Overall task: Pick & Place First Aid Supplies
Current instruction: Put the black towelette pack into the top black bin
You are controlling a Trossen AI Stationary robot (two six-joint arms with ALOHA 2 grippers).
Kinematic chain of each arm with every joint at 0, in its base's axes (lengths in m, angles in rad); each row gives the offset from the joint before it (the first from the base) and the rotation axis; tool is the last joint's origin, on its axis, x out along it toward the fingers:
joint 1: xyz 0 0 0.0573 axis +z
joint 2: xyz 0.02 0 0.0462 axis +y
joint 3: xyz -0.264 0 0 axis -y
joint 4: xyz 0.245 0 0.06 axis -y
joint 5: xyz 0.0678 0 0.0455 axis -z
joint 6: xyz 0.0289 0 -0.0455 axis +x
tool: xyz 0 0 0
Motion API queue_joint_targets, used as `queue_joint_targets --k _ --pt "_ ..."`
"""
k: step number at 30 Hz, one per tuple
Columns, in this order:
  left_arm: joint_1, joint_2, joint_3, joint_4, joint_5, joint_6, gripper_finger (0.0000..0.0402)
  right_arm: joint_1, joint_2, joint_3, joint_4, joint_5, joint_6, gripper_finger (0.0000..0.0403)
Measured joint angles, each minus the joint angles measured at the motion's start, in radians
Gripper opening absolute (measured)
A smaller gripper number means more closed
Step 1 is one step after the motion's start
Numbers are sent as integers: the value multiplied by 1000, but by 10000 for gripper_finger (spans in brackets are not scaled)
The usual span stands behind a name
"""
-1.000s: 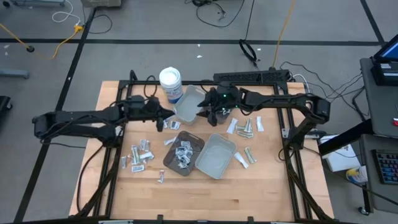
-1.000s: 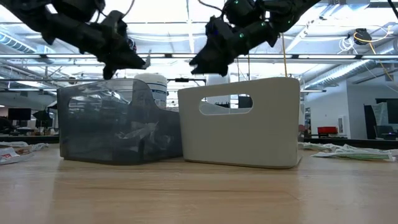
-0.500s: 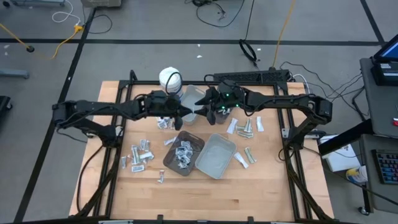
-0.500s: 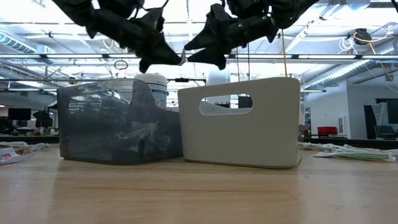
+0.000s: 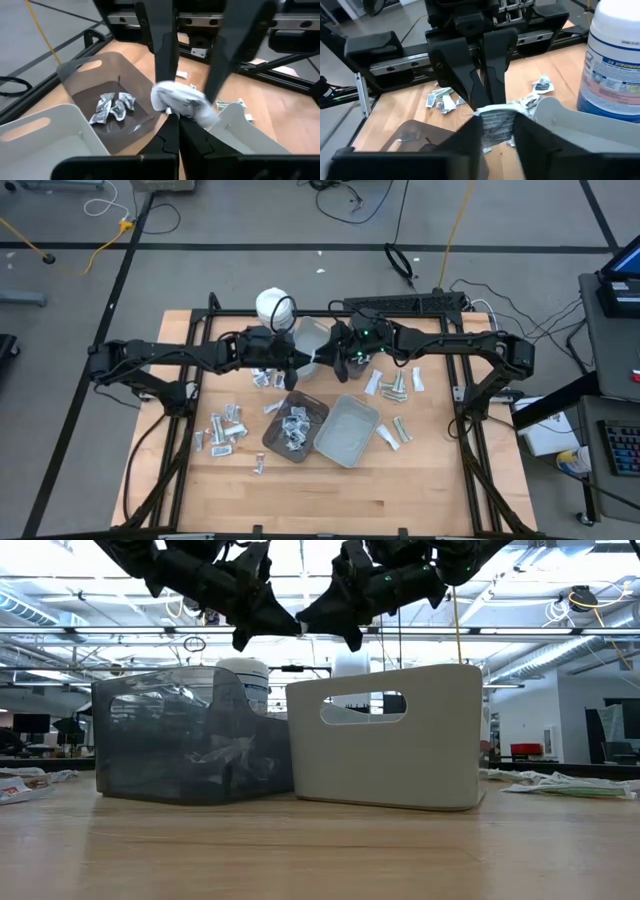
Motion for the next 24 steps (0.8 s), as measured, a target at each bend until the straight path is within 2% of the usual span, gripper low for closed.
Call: queue_joint_targets --k 3,4,8,13,18,21,24 --pt "-7 0 0 3 -5 0 0 -1 0 0 -3 -9 -8 26" --pt "-8 0 0 5 -3 -5 0 -1 0 0 -2 -19 -9 17" --pt "-3 0 0 -5 5 -97 9 -4 -2 0 -10 -24 -3 16" --pt "24 -1 2 -129 23 -229 54 -38 -47 2 -81 -25 -10 11" --pt "29 -1 1 -180 65 -255 91 -90 -78 21 -281 -21 -27 10" --pt "29 -1 1 -155 92 -257 102 -123 -77 65 -440 -13 -51 10" --pt "29 -1 1 -132 131 -280 107 -149 -72 103 -579 54 -97 10"
